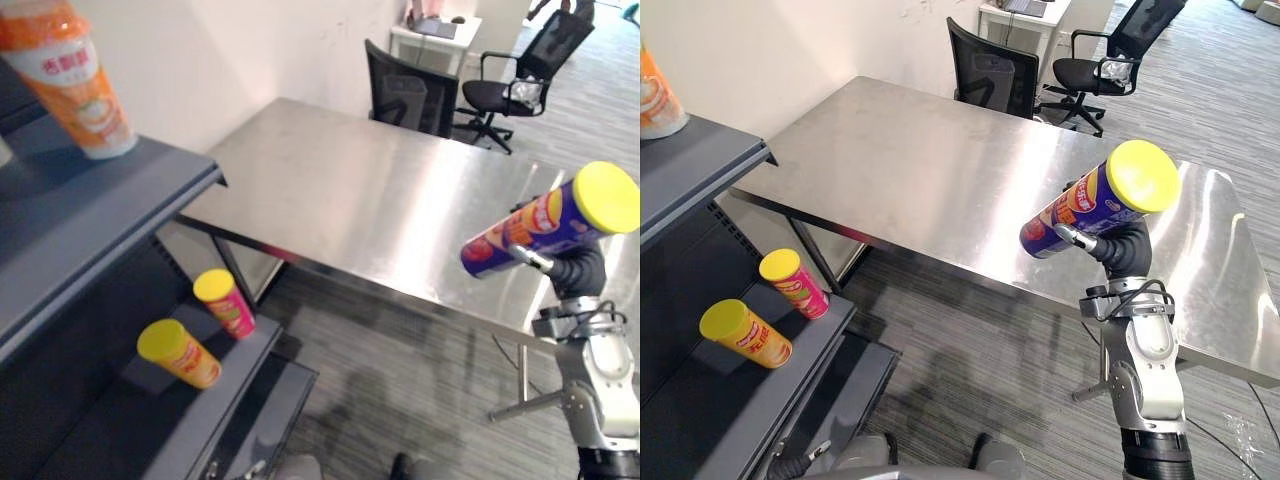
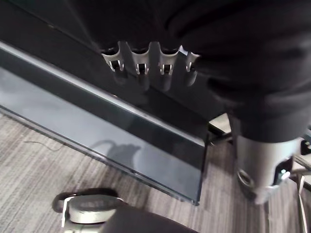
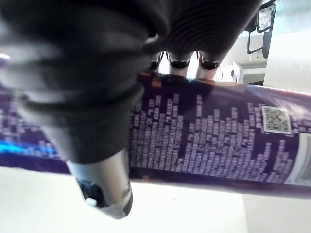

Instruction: Put the gum and the chips on the shelf.

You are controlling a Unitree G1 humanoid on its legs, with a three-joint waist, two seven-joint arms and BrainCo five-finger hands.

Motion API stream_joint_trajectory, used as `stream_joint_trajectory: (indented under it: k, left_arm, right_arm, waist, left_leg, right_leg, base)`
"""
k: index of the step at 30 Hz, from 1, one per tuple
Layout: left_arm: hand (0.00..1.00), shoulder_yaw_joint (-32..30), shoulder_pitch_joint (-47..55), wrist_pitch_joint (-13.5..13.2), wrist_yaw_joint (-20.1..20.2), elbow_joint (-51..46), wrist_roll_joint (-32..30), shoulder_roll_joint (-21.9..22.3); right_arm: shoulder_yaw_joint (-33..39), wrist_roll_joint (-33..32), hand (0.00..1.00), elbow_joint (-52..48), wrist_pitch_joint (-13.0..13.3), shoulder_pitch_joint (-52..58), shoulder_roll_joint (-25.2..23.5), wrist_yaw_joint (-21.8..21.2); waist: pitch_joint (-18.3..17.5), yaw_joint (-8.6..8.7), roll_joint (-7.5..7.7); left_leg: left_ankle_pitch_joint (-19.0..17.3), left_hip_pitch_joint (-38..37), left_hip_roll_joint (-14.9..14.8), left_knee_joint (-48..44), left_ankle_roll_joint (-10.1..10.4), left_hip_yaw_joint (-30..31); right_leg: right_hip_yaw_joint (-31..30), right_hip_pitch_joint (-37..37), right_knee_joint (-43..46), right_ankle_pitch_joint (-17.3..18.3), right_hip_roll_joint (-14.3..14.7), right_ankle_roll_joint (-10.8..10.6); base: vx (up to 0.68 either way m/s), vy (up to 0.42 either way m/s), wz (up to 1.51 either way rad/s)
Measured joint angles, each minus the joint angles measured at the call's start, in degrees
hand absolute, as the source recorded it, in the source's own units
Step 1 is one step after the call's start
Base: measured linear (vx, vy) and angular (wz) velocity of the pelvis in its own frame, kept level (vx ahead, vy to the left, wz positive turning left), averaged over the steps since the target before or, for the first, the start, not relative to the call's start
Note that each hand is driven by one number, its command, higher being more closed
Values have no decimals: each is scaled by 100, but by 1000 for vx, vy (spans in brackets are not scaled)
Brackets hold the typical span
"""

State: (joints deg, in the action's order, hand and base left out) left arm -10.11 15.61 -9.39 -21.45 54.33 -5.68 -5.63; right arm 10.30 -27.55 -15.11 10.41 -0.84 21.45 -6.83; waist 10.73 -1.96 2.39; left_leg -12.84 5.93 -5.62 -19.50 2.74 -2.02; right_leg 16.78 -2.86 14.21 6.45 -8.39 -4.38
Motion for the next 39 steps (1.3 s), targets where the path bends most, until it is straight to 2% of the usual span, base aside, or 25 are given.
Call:
stream_joint_trajectory:
  k: [4, 6, 7, 8, 9, 10, 11, 12, 13, 14, 15, 16, 17, 18, 19, 20, 23, 25, 26, 28, 30, 33, 35, 39]
  left_arm:
    - [0, -376, 132, 1, -46, 0, 116, 94]
    - [0, -573, 164, 0, -72, -17, 335, 104]
    - [0, -636, 163, -1, -77, -27, 335, 105]
    - [0, -727, 138, -2, -78, -49, 334, 85]
    - [0, -734, 60, -9, -73, -53, 332, 79]
    - [0, -734, -11, -10, -70, -50, 330, 102]
    - [0, -698, -80, -6, -67, -49, 330, 179]
    - [0, -679, -70, -5, -67, -44, 329, 278]
    - [0, -660, -44, -4, -68, -35, 330, 327]
    - [0, -559, 12, 0, -67, -74, 329, 372]
    - [0, -437, 34, -7, -73, -116, 314, 326]
    - [0, -458, 36, -2, -76, -108, 316, 265]
    - [0, -611, 30, -9, -88, -89, 309, 280]
    - [0, -691, 78, -9, -97, 16, 304, 316]
    - [0, -697, 100, -9, -97, 65, 303, 348]
    - [0, -694, 157, -13, -99, 73, 302, 440]
    - [0, -681, 262, -56, -146, 244, 300, 540]
    - [0, -593, 263, -55, -240, 285, 261, 527]
    - [0, -582, 252, -52, -276, 280, 227, 495]
    - [0, -553, 292, -31, -309, 281, 217, 408]
    - [0, -483, 370, 6, -322, 279, 217, 356]
    - [0, -360, 402, 7, -330, 279, 217, 265]
    - [0, -358, 398, 5, -331, 273, 219, 263]
    - [0, -365, 401, 5, -307, 274, 250, 262]
  right_arm:
    - [-194, -3, 100, 0, 0, -52, 0, -215]
    - [-301, -17, 100, 1, 0, -181, 1, -363]
    - [-302, -18, 100, 1, 0, -223, 0, -390]
    - [-288, -22, 100, 1, 4, -293, 2, -418]
    - [-212, -23, 100, 3, 23, -366, 32, -411]
    - [-147, -28, 100, 23, 41, -422, 58, -403]
    - [-35, -29, 100, 63, 41, -513, 81, -362]
    - [52, -27, 100, 54, 42, -540, 89, -359]
    - [94, -29, 100, 43, 43, -540, 133, -356]
    - [153, -47, 100, 21, 72, -537, 308, -364]
    - [221, -53, 100, 32, 72, -539, 406, -378]
    - [252, -58, 100, 44, 71, -532, 414, -394]
    - [329, -66, 100, 76, 70, -601, 430, -407]
    - [338, -68, 100, 94, 62, -593, 441, -373]
    - [353, -72, 100, 95, 62, -593, 445, -361]
    - [423, -150, 100, 100, 58, -593, 451, -346]
    - [444, -177, 100, 103, 56, -593, 429, -163]
    - [447, -150, 100, 108, 54, -595, 400, 23]
    - [441, -98, 100, 163, 11, -606, 269, 101]
    - [436, 52, 100, 268, -19, -610, 79, 225]
    - [387, 75, 100, 261, -16, -612, -28, 271]
    - [322, 274, 100, 255, -13, -520, -31, 259]
    - [269, 294, 100, 253, -13, -426, -42, 210]
    - [254, 509, 100, 248, -13, -379, -228, -98]
  waist:
    - [39, -68, -78]
    - [43, -154, -107]
    - [38, -162, -117]
    - [11, -149, -97]
    - [-16, -96, -68]
    - [-12, -49, -80]
    - [-19, 13, -120]
    - [-51, 12, -167]
    - [-83, 10, -223]
    - [-144, 80, -337]
    - [-220, 105, -239]
    - [-280, 119, -169]
    - [-274, 64, -156]
    - [-281, 26, -167]
    - [-297, 51, -194]
    - [-325, 92, -240]
    - [-395, 44, -352]
    - [-459, 44, -438]
    - [-457, 35, -293]
    - [-458, 28, -155]
    - [-466, 20, -133]
    - [-466, 24, -131]
    - [-456, 25, -138]
    - [-436, 11, -117]
  left_leg:
    - [126, -11, -134, 108, 132, 56]
    - [252, -20, -249, 253, 69, 27]
    - [259, -22, -324, 320, -38, -83]
    - [295, -44, -597, 455, -557, -731]
    - [371, -89, -851, 553, -807, -1421]
    - [347, -23, -1022, 309, -782, -1756]
    - [323, 139, -1340, -387, -779, -2349]
    - [373, 109, -1481, -935, -842, -2765]
    - [567, 61, -1524, -1153, -966, -2941]
    - [1017, 179, -1416, -1039, -1054, -3143]
    - [1324, 87, -1042, -258, -818, -3073]
    - [1453, -64, -774, 328, -751, -2948]
    - [1191, -174, -803, 152, -729, -3239]
    - [1049, -400, -893, -90, -622, -3493]
    - [1084, -548, -846, 53, -528, -3512]
    - [1221, -692, -644, 572, -271, -3460]
    - [1377, -830, -281, 1737, 3, -3227]
    - [1375, -851, -106, 2327, 53, -3009]
    - [1516, -807, 70, 2521, -25, -2938]
    - [1475, -807, 236, 2533, -123, -2860]
    - [1373, -839, 349, 2535, -255, -2862]
    - [1356, -836, 398, 2535, -278, -2874]
    - [1356, -826, 382, 2535, -278, -2902]
    - [1364, -772, 291, 2533, -272, -3118]
  right_leg:
    - [40, 9, -24, 59, 155, 46]
    - [161, 31, -62, 85, 237, 159]
    - [240, 59, -67, 52, 289, 230]
    - [513, 146, -219, -57, 291, 311]
    - [893, 281, -456, -124, 193, 379]
    - [1106, 323, -493, -122, 151, 393]
    - [1512, 345, -414, -71, 12, 466]
    - [1894, 352, -244, 9, -166, 521]
    - [2078, 355, -114, 77, -243, 479]
    - [2364, 305, 158, 286, -378, 389]
    - [2456, 311, 3, 385, -497, 365]
    - [2587, 313, -205, 308, -578, 371]
    - [3021, 437, -346, 143, -590, 307]
    - [3290, 470, -196, 175, -670, 352]
    - [3405, 489, -130, 187, -705, 365]
    - [3632, 510, -84, 188, -788, 364]
    - [4023, 407, 195, 213, -963, 301]
    - [4146, 227, 528, 246, -1118, 279]
    - [4153, 113, 745, 246, -1330, 281]
    - [4146, 123, 896, 215, -1515, 244]
    - [4066, 179, 835, 57, -1600, 213]
    - [3907, 193, 608, -82, -1524, 144]
    - [3748, 182, 396, -80, -1377, 130]
    - [3607, 104, 152, -145, -1205, -39]
  base:
    - [-37, -94, 6]
    - [9, -138, 12]
    - [45, -166, 45]
    - [58, -190, 98]
    - [54, -143, 123]
    - [30, -89, 157]
    - [25, -78, 152]
    - [27, -73, 144]
    - [40, -46, 154]
    - [3, -12, 177]
    - [-21, -2, 182]
    - [-68, 37, 161]
    - [-67, 10, 137]
    - [-68, 26, 133]
    - [-55, 29, 132]
    - [-97, 110, 107]
    - [-165, 187, 81]
    - [-141, 185, 59]
    - [-148, 176, 50]
    - [-145, 141, 28]
    - [-149, 159, 4]
    - [-95, 119, -2]
    - [-37, 70, 3]
    - [0, 43, -8]
